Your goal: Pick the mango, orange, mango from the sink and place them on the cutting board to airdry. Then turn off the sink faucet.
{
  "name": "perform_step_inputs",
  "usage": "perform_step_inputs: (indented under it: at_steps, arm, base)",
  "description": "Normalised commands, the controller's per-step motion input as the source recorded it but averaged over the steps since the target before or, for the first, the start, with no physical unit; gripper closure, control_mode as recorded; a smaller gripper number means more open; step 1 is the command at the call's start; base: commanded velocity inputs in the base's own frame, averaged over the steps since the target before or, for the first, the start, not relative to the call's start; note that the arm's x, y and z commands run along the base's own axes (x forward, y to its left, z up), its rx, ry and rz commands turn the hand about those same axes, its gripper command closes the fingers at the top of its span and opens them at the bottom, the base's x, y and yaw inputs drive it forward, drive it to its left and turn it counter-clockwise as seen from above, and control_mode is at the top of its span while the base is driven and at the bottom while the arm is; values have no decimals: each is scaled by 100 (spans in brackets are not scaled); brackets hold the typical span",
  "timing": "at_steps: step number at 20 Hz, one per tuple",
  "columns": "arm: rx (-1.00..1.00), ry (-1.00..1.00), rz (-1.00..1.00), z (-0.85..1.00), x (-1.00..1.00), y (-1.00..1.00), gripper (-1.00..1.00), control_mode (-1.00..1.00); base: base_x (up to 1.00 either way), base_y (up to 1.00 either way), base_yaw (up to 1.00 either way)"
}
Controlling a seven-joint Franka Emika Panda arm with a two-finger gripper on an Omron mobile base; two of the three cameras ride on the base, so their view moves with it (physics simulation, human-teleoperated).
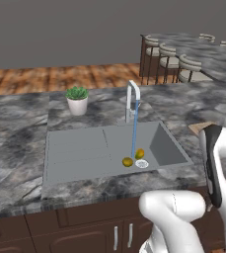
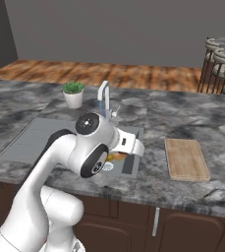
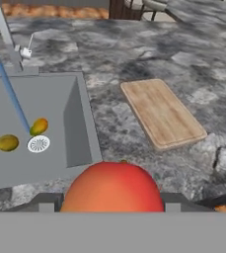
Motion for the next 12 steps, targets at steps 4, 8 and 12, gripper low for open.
perform_step_inputs:
  at_steps: [4, 8, 12]
  arm:
    - [7, 6, -17, 0, 30, -54, 100, -100]
    - [12, 1, -7, 0, 19, -67, 100, -100]
    - [14, 0, 2, -1, 15, -48, 100, -100]
  base:
    - [0, 0, 0]
    - [0, 0, 0]
    - [0, 0, 0]
